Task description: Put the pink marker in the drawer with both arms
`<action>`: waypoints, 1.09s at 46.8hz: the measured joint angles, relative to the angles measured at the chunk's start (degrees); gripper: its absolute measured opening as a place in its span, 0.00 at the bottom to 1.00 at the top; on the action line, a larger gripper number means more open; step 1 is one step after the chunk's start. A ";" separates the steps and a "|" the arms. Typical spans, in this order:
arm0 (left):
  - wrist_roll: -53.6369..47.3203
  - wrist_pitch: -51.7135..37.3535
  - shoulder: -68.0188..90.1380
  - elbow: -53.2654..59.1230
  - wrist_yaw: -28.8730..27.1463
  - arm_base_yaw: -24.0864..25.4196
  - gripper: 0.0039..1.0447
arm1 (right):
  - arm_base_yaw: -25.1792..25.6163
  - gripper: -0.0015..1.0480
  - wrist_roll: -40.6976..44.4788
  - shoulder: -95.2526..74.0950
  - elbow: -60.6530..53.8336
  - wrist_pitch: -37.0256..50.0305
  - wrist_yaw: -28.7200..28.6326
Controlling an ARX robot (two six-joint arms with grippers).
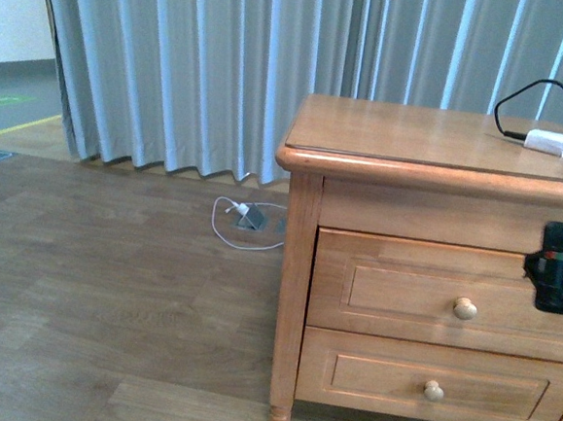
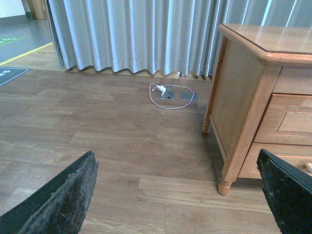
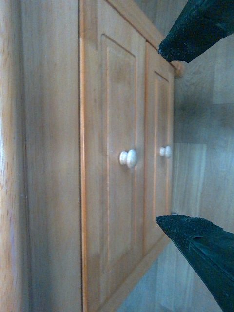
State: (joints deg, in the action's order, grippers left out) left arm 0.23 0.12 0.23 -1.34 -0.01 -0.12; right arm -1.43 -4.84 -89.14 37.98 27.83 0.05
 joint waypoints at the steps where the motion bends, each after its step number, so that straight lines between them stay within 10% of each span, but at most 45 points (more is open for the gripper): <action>1: 0.00 0.00 0.00 0.00 0.00 0.00 0.95 | 0.35 0.92 -0.04 2.19 -1.09 -1.14 -0.94; 27: 0.02 0.00 -0.02 0.00 0.00 0.00 0.95 | 7.65 0.92 -0.04 54.62 -14.78 -32.28 -15.87; 33: 0.00 0.00 -0.02 0.00 0.00 0.00 0.95 | 2.08 0.69 3.26 58.27 -23.71 -12.96 -1.01; 51: 0.00 0.00 -0.02 0.00 0.00 0.00 0.95 | 1.64 0.01 4.57 66.77 -31.87 -11.65 -0.09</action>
State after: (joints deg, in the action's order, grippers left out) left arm 0.23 0.12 0.21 -1.34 -0.01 -0.12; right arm 0.21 -0.27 -22.37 6.11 16.19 -0.03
